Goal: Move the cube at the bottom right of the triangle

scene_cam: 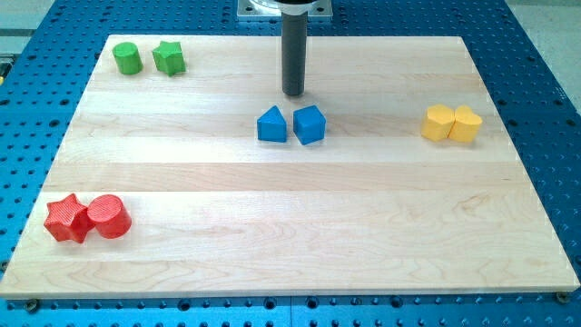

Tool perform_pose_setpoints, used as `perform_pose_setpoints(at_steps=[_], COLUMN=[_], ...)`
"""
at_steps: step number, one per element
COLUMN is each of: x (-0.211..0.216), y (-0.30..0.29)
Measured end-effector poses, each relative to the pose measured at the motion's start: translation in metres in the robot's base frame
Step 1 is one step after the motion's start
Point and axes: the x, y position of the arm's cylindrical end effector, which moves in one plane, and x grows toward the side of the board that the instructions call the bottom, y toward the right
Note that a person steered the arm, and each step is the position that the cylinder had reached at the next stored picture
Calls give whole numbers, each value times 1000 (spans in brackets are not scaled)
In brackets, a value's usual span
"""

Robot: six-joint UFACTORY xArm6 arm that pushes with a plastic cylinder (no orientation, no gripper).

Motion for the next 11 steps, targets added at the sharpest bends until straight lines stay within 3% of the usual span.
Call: perform_pose_setpoints(at_steps=[6, 7, 9, 10, 11], x=[-3, 6, 34, 97, 107], y=[18, -13, 36, 38, 56])
